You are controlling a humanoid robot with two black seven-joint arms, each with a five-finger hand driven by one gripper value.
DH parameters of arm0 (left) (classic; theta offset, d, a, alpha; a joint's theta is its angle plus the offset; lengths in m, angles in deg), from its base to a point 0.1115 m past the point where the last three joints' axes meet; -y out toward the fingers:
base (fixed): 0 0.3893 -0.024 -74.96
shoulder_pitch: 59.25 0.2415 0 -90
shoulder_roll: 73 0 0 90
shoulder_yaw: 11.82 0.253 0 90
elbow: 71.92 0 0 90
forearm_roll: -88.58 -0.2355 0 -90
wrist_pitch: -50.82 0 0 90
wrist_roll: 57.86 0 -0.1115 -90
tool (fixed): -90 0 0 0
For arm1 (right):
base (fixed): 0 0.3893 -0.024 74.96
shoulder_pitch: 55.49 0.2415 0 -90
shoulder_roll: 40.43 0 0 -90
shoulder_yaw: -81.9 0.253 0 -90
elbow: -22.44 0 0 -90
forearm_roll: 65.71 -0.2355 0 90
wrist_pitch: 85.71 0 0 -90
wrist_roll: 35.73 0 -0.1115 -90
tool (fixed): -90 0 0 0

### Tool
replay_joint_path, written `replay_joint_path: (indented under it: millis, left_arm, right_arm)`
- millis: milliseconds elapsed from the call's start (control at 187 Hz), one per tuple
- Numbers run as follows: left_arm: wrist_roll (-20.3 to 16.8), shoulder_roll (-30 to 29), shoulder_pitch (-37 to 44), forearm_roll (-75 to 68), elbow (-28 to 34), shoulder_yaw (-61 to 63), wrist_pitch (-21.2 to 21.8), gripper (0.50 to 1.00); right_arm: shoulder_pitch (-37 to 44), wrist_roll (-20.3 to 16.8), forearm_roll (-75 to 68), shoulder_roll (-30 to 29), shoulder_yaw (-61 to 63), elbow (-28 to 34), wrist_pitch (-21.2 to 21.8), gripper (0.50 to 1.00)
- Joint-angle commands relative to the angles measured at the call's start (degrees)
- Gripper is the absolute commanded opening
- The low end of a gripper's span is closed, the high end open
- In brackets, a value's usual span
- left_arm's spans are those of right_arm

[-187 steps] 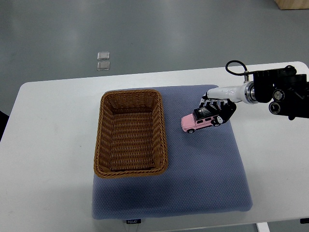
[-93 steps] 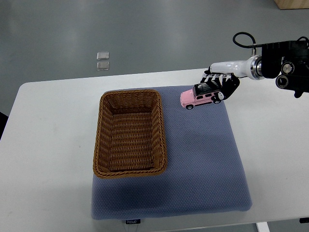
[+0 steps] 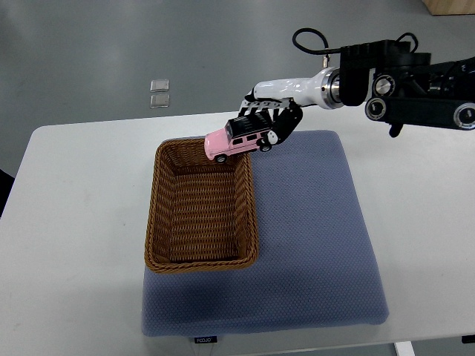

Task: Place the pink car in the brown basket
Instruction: 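Lift the pink SUV and carry it over the wicker basket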

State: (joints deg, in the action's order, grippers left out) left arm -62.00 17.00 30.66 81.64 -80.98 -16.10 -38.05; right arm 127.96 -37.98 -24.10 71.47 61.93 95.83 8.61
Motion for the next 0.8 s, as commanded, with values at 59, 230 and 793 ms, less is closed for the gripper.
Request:
replay_joint_path:
  millis: [59,230,793]
  left_arm:
    - [0.00,0.00,0.00,0.00,0.00,-0.03,0.01,1.000]
    - [0.00,0.00,0.00,0.00,0.00,-0.03,0.01,1.000]
    - [0.00,0.00,0.00,0.00,0.00,-0.03,0.01,1.000]
  right_arm:
    - [-2.23,-0.04,-0.39,-7.14,0.55,-2.29,-1.24,0.500]
    - [-6.97,0.05,-0.39,-11.27,0.90,-6.68,-1.32,0.500]
    - [-15.32,0.57,0.58,-17.77,1.43,-13.01,-2.90,0.500]
